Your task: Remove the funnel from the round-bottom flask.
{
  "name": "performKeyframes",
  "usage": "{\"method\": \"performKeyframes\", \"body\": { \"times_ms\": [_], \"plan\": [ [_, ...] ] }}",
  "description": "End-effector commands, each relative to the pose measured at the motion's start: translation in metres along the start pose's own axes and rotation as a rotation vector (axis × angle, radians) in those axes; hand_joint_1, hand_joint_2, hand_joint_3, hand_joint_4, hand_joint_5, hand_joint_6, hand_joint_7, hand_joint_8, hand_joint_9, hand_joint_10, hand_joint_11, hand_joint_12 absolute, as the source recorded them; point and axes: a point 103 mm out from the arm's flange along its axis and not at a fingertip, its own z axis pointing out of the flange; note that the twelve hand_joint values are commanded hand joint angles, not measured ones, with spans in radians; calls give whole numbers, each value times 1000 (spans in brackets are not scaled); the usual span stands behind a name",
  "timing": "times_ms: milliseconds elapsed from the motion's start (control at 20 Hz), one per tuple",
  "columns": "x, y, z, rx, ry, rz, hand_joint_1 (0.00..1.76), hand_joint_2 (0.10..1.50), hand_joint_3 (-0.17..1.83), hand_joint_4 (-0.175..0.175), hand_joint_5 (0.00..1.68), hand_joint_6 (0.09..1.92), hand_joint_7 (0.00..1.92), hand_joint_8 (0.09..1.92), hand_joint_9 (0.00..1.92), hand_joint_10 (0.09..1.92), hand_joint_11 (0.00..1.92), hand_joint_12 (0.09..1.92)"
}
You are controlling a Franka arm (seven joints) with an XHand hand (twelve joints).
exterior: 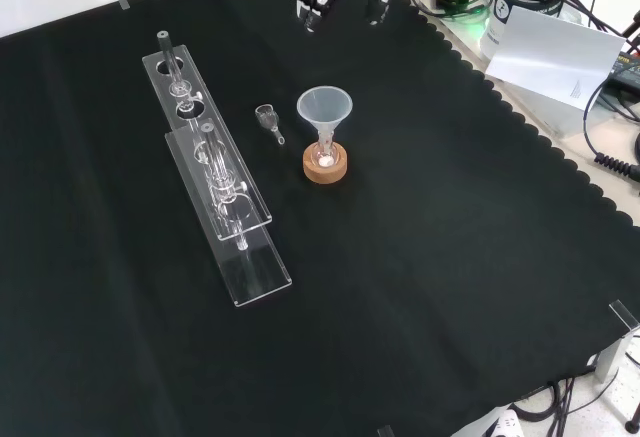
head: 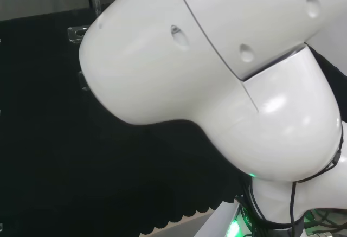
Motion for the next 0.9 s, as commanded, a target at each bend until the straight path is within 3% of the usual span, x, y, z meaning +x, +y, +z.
{"method": "performKeyframes", "body": {
  "times_ms": [50,250,600,900],
  "plan": [
    [9,7,-3,65,-27,5,759,964,-175,-63,220,87,15,656,224,752,195,1413],
    [13,17,0,113,-36,-11,727,938,-175,-75,130,87,0,565,176,779,185,1420],
    [18,36,12,161,-48,-1,680,912,-175,-95,63,87,0,625,168,818,182,1433],
    [23,51,24,208,-86,18,663,890,-175,-120,2,87,0,443,134,844,213,1422]
  ]
}}
